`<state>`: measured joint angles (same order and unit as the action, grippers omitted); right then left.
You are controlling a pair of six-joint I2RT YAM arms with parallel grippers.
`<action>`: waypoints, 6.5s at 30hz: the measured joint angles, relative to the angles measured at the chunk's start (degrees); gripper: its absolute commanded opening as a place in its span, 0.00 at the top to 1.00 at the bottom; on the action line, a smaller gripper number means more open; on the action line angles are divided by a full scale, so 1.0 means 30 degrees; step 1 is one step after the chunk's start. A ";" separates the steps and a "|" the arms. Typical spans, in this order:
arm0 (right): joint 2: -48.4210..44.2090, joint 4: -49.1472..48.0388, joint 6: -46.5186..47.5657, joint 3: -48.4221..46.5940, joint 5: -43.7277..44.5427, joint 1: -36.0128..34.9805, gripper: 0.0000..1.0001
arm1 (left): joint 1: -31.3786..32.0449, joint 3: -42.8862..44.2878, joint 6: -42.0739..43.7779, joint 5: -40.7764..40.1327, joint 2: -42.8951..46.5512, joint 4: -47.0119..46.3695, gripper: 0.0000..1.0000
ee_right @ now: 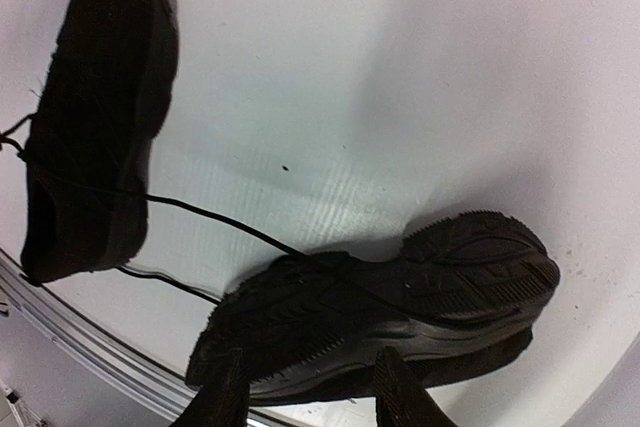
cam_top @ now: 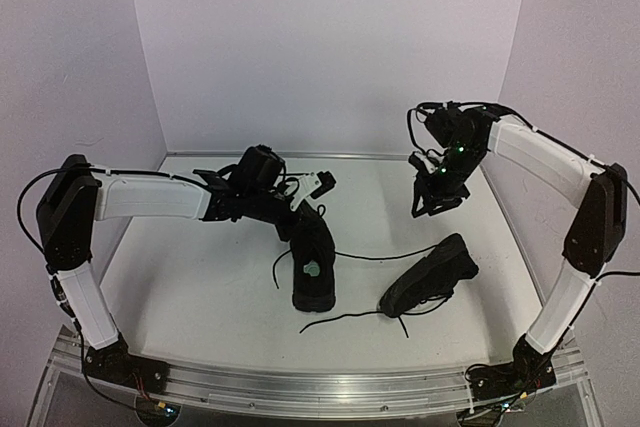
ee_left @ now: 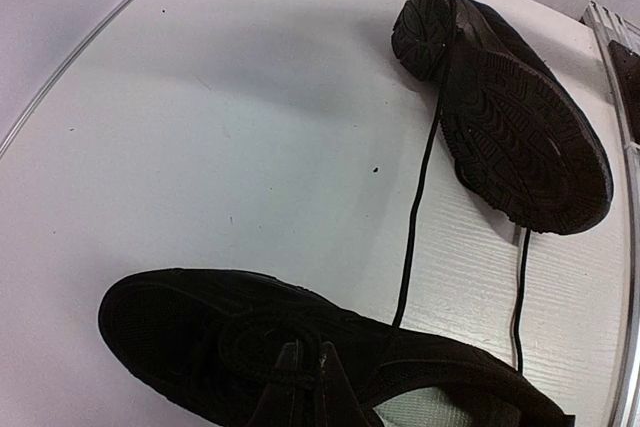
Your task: Tie the shoes
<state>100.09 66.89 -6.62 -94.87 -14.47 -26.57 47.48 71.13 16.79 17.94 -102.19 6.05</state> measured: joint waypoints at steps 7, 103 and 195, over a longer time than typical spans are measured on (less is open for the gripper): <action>-0.0004 0.1253 0.0904 0.0409 0.2129 -0.0542 0.63 | 0.0000 0.0003 0.0045 0.0065 -0.0243 -0.0004 1.00; 0.9508 -0.3843 -0.2128 -1.5181 -0.1809 -0.2895 1.00 | 0.0106 -0.1548 0.2254 0.0031 0.0702 -0.1042 1.00; 0.5748 -1.1407 -0.7792 -0.0737 -1.1944 -0.4248 1.00 | -0.5302 -0.3011 0.2985 0.0040 0.3915 0.4008 0.52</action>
<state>117.34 32.67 -30.00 -97.08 -50.31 -39.31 31.58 62.10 25.75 18.06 -90.45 18.07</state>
